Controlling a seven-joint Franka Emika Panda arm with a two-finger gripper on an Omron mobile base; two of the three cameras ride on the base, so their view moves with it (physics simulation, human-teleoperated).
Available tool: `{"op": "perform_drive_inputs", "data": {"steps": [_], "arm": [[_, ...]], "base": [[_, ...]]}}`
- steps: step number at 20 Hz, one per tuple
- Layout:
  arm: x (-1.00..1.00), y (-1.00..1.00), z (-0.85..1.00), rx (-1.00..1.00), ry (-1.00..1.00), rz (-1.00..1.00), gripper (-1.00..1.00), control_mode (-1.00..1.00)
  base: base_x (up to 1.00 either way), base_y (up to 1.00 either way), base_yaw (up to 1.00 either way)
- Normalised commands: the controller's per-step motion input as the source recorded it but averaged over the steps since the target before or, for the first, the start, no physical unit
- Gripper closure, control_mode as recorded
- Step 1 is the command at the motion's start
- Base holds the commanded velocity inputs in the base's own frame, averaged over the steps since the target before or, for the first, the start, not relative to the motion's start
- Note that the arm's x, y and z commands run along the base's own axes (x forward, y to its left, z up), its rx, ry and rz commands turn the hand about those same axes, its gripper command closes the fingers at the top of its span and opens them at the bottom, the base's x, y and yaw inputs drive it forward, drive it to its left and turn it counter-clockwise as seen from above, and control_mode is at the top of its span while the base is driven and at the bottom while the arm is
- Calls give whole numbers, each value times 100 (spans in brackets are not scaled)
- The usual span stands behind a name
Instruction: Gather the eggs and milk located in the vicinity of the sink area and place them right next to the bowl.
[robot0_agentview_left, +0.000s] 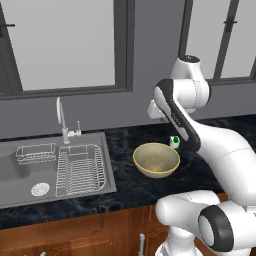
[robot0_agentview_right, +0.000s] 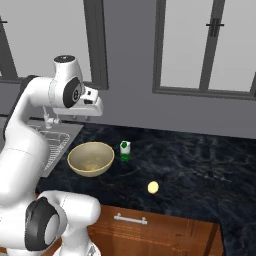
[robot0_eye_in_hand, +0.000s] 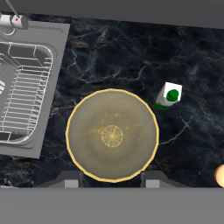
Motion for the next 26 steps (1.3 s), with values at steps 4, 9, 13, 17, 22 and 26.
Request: {"op": "perform_drive_inputs", "data": {"steps": [4, 9, 13, 17, 22, 26], "arm": [[0, -7, -10, 1, 1, 0, -100, -100], [0, -22, -18, 3, 0, 0, -100, -100], [0, -30, -18, 2, 3, 0, -100, -100], [0, -29, -20, 0, 2, 0, -100, -100], [0, -23, -23, 0, 0, 0, -100, -100], [0, -20, -19, 0, 0, 0, -100, -100]], "base": [[0, 0, 0], [0, 0, 0], [0, 0, 0], [0, 0, 0], [0, 0, 0], [0, 0, 0]]}}
